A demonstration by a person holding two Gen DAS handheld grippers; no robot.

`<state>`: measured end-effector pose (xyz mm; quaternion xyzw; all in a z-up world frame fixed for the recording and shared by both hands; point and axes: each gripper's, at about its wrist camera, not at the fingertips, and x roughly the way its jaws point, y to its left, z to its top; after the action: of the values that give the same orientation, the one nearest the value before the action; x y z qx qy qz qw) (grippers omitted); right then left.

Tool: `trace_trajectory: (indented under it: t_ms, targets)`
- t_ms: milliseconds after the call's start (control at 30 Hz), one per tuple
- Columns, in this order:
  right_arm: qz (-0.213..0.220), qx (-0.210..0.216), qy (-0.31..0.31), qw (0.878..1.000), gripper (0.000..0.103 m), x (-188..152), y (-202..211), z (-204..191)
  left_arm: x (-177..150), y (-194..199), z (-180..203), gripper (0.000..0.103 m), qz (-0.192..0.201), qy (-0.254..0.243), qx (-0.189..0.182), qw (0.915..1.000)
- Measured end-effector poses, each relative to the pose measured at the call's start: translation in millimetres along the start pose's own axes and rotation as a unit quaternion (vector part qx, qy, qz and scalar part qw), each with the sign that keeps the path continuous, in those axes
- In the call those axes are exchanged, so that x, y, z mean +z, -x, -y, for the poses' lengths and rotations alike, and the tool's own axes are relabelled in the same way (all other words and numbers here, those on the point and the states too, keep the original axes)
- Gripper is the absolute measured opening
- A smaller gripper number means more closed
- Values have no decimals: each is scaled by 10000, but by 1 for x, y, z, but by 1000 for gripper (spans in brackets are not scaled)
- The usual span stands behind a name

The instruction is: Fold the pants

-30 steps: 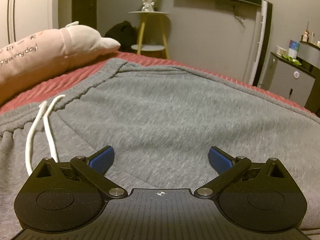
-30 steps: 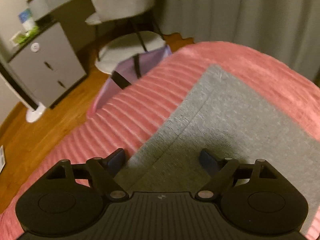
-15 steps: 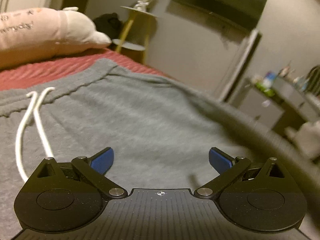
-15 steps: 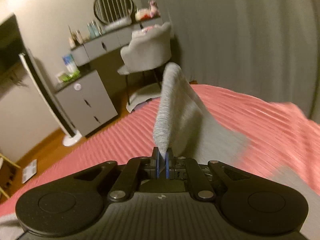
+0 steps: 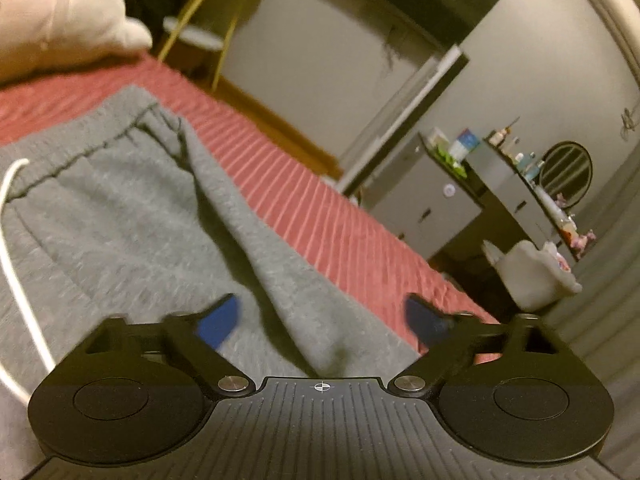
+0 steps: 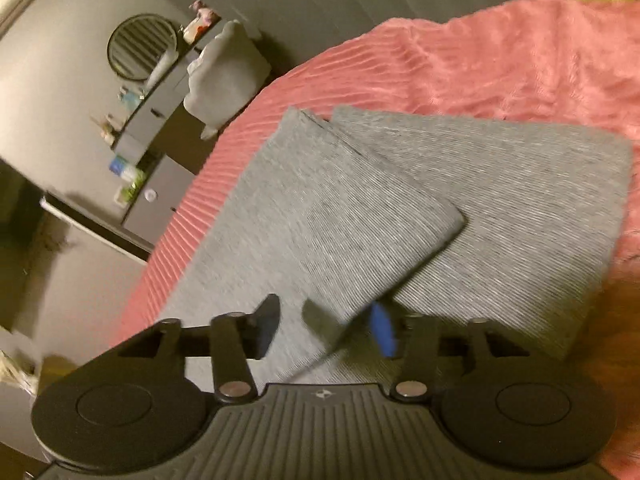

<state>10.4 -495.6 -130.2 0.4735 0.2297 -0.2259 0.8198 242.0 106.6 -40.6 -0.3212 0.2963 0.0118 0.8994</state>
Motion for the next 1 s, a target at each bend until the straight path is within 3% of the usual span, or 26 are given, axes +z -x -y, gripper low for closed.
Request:
trace_trajectory:
  t_ms: [67, 133, 167, 200, 267, 333, 433, 467, 533, 567, 600, 700, 833, 933, 1000]
  targets:
    - [15, 33, 57, 10000, 56, 3, -2, -4, 17, -12, -8, 74, -174, 84, 160, 9997]
    - [89, 42, 236, 9997, 41, 3, -3, -6, 33, -22, -14, 68, -214, 130, 253, 9994]
    - [115, 17, 309, 9995, 27, 2, -4, -7, 41, -26, -17, 68, -226, 142, 236, 9994]
    - [117, 4, 369, 9993, 25, 2, -6, -8, 49, -32, -19, 69, -225, 146, 236, 9994]
    - [93, -9, 317, 9995, 25, -1, -6, -5, 62, -47, -23, 71, -203, 182, 493, 9984]
    - [95, 39, 197, 9998, 27, 0, -7, -2, 72, -64, -30, 82, -262, 317, 801, 9959]
    - [76, 93, 15, 9999, 36, 3, -9, -1, 78, -90, -41, 85, -722, 711, 790, 9917]
    - [63, 88, -22, 9999, 37, 3, -9, -1, 79, -98, -46, 76, -902, 859, 815, 9889]
    - [43, -19, 47, 10000, 32, 4, -11, -7, 82, -106, -51, 42, -999, 1047, 1027, 9841]
    - [19, -141, 170, 9998, 15, 6, -14, -12, 85, -105, -51, 18, -1052, 1032, 1035, 9837]
    - [-19, -273, 308, 9992, 7, 8, -15, -17, 90, -102, -52, 14, -1108, 1045, 1009, 9832]
    - [1, -415, 568, 9975, 7, 21, -12, -32, 102, -62, -52, 12, -754, 1089, 495, 9900]
    - [572, 65, 735, 9956, 5, 46, 23, -55, 100, 31, -34, 11, -138, 537, -244, 9982]
    - [1087, 451, 701, 9906, 5, 59, 65, -58, 68, 107, -48, 11, 78, 514, -753, 9958]
    - [1408, 465, 722, 9863, 5, 64, 91, -45, 35, 139, -63, 14, -4, 431, -628, 9971]
